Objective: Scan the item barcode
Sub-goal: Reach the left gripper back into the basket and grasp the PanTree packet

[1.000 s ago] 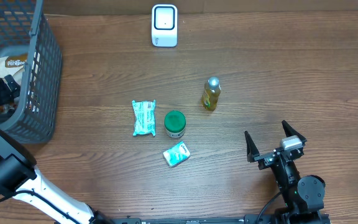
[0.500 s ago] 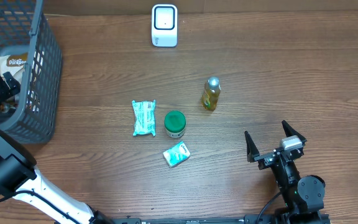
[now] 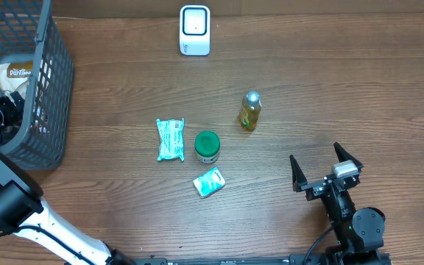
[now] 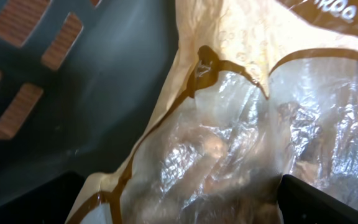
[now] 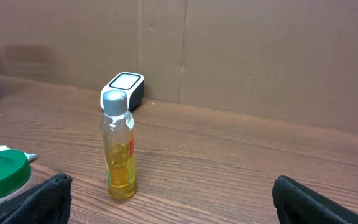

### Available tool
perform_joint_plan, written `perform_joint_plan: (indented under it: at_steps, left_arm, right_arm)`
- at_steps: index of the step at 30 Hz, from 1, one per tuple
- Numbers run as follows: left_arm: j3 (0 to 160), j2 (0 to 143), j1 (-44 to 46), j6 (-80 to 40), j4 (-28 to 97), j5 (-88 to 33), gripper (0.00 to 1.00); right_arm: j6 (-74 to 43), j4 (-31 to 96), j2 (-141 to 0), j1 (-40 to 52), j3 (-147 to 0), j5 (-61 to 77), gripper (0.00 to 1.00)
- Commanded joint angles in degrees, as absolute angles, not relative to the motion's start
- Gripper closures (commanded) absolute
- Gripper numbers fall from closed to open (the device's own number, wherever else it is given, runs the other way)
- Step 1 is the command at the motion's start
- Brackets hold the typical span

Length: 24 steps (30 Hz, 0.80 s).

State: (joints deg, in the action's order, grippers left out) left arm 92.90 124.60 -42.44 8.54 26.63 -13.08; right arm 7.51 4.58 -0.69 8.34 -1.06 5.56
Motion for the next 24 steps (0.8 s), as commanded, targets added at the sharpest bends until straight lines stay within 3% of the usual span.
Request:
perform_joint_plan:
  at_steps: [1,14,18,24]
  left_arm:
    - [88.9,125.4,-42.8,8.1,25.8,-13.3,0.05]
    - [89.7,123.4,-42.3,7.0,27.7,-22.5,0.55]
    - [93.1,120.2,-42.3,7.0,29.8,-22.3,0.64]
    - [98.0,112.9,-41.9,5.5,31.4,-22.5,0.65]
  right_arm:
    - [7.4,4.4,-0.2,8.2,-0.4,5.2,0.00]
    - [7.4,4.4,-0.2,8.2,-0.4,5.2,0.00]
    - [7.4,4.4,-0.2,8.2,-0.4,5.2,0.00]
    - [7.4,4.4,-0.2,8.2,-0.4,5.2,0.00]
